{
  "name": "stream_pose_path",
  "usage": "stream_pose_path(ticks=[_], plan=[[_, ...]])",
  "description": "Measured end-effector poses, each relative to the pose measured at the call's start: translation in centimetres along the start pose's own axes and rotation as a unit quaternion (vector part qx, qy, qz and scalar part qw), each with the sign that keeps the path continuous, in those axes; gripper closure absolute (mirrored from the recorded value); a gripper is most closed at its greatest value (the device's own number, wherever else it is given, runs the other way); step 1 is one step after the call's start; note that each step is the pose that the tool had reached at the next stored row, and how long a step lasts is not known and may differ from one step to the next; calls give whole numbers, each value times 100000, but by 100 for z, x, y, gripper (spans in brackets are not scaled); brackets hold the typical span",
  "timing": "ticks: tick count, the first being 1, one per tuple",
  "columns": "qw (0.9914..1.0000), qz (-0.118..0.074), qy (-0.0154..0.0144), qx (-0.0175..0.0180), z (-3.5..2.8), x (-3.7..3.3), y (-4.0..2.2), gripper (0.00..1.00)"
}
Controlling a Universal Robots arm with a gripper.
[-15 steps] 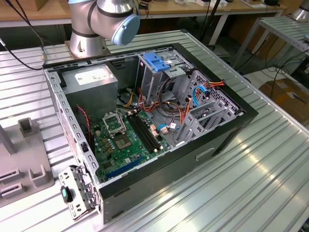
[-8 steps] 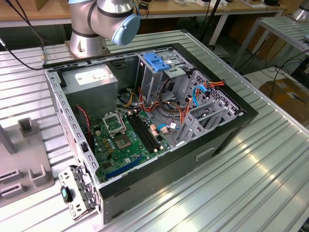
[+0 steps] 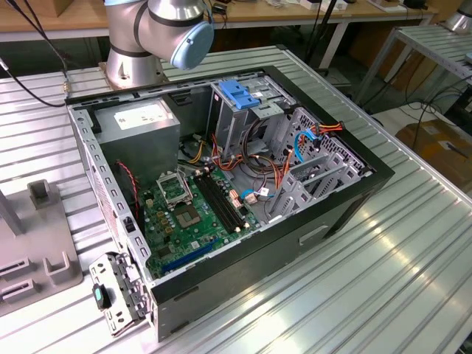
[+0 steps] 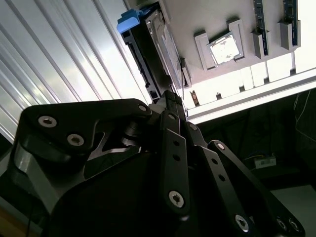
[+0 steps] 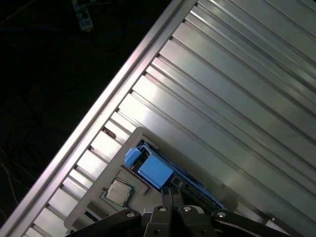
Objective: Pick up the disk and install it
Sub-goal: 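Pick up the disk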
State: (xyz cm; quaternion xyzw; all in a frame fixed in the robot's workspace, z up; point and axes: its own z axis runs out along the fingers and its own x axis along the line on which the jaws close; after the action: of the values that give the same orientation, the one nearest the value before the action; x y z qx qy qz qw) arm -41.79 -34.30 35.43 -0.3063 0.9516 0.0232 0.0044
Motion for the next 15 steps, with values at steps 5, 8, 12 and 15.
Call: stream_pose_path(ticks=[5, 8, 12, 15], plan=[[99999, -364, 13, -9, 0, 0, 0, 89], [99999, -512, 21, -11, 0, 0, 0, 89], [99998, -596, 23, -14, 0, 0, 0, 89], [99998, -606, 25, -13, 0, 0, 0, 89]])
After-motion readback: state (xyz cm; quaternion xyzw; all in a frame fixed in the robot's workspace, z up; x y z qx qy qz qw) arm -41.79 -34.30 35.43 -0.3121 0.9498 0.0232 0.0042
